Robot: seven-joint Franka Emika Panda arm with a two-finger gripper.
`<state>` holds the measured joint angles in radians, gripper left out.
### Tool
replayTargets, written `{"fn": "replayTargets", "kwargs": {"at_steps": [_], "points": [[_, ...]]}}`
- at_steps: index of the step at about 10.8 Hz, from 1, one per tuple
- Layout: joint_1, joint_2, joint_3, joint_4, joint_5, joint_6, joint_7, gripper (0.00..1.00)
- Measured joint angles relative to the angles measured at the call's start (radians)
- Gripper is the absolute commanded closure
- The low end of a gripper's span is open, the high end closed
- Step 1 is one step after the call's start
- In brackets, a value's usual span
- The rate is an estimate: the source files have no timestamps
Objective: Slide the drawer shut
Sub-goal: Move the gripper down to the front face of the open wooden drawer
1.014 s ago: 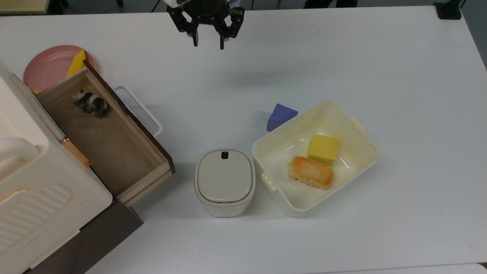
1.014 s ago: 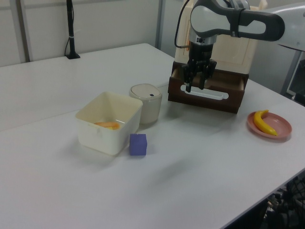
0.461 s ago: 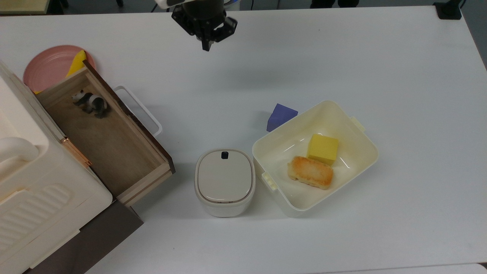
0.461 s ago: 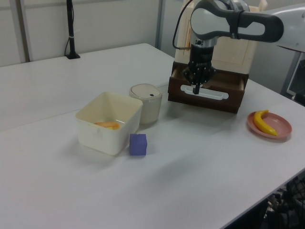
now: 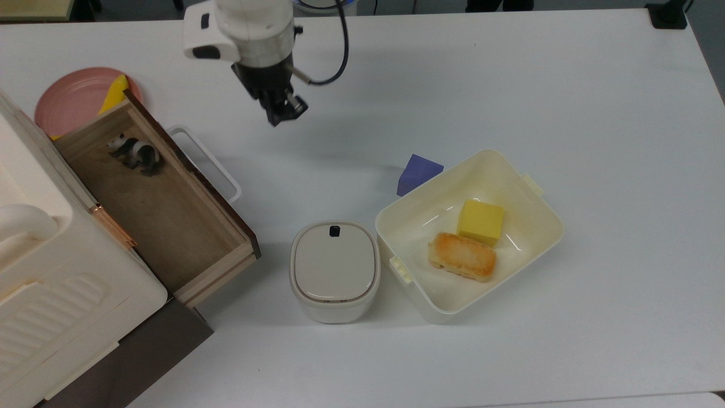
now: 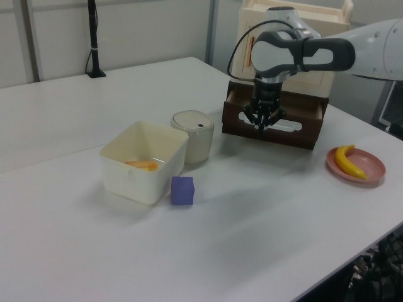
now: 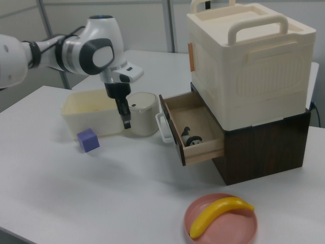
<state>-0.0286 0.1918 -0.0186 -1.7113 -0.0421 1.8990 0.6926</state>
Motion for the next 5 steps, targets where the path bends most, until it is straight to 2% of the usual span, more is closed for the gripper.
{"fn": "replayTargets", "kwargs": {"at_steps": [3,5], "points": [[-0.001,0.079,-0.037,0.001,-0.037,0.167,0.081,1.0],[-0.002,0.133,-0.068,0.023,-0.088,0.272,0.133,1.0]]}}
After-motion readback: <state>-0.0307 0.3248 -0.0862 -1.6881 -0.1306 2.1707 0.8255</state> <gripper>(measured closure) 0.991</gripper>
